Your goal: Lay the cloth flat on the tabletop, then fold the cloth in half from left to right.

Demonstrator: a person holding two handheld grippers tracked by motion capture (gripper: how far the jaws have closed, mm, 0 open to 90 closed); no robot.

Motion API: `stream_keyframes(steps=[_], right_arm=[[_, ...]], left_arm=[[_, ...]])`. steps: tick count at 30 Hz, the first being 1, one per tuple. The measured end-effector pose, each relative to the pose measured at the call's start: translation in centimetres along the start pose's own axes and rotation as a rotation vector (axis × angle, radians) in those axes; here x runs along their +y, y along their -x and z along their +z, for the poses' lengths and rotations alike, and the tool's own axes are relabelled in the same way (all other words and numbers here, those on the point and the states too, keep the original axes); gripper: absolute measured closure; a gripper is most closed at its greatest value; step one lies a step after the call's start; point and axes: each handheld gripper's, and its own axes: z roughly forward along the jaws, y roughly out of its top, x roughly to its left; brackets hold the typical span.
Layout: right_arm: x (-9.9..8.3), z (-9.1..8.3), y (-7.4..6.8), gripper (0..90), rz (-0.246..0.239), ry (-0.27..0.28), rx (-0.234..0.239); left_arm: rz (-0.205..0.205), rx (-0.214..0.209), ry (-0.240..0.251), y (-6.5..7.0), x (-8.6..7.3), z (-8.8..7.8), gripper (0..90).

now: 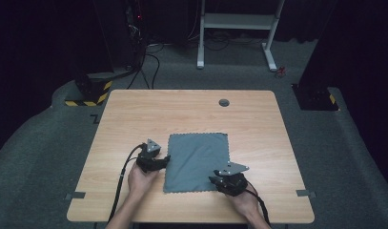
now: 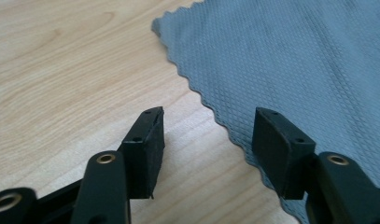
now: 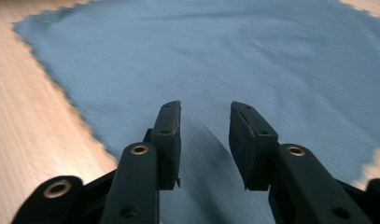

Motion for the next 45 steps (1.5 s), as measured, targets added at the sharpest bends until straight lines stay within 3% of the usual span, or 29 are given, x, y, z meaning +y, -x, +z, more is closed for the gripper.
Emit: stream_keyframes(steps=[3, 8, 14, 19, 24, 29, 32, 40, 45], right_arm=[[0.6, 0.8, -1.1, 62.9, -0.024, 0.009, 0.008], [1.7, 2.2, -2.3, 61.2, -0.034, 0.017, 0.034], [2.8, 3.7, -3.5, 59.8, -0.06, 0.021, 0.055], [3.4, 4.7, -4.4, 60.0, -0.068, 0.029, 0.097], [3.9, 5.0, -5.2, 60.4, -0.067, 0.038, 0.104], [4.3, 5.2, -5.9, 61.1, -0.072, 0.055, 0.124], [4.6, 5.3, -6.4, 63.7, -0.068, 0.053, 0.142], [5.4, 5.6, -7.6, 66.5, -0.097, 0.057, 0.18], [6.2, 6.1, -8.9, 66.8, -0.142, 0.047, 0.216]], left_arm=[[-0.018, 0.011, 0.027, -0.2, -0.2, 0.2, 41.6], [-0.02, 0.014, 0.026, -0.2, -0.2, 0.2, 40.8], [-0.058, -0.005, 0.017, -0.3, 0.0, 0.2, 37.1], [-0.048, -0.019, -0.023, -0.6, 1.0, 0.6, 38.1], [-0.056, -0.038, -0.024, -1.2, 2.5, 1.2, 38.7], [-0.08, -0.028, -0.013, -1.8, 3.8, 2.0, 39.5], [-0.097, -0.033, -0.041, -2.2, 4.6, 2.7, 39.9], [-0.085, -0.024, -0.06, -2.4, 6.1, 4.4, 42.5], [-0.084, -0.01, -0.077, -2.6, 6.4, 5.1, 44.2]])
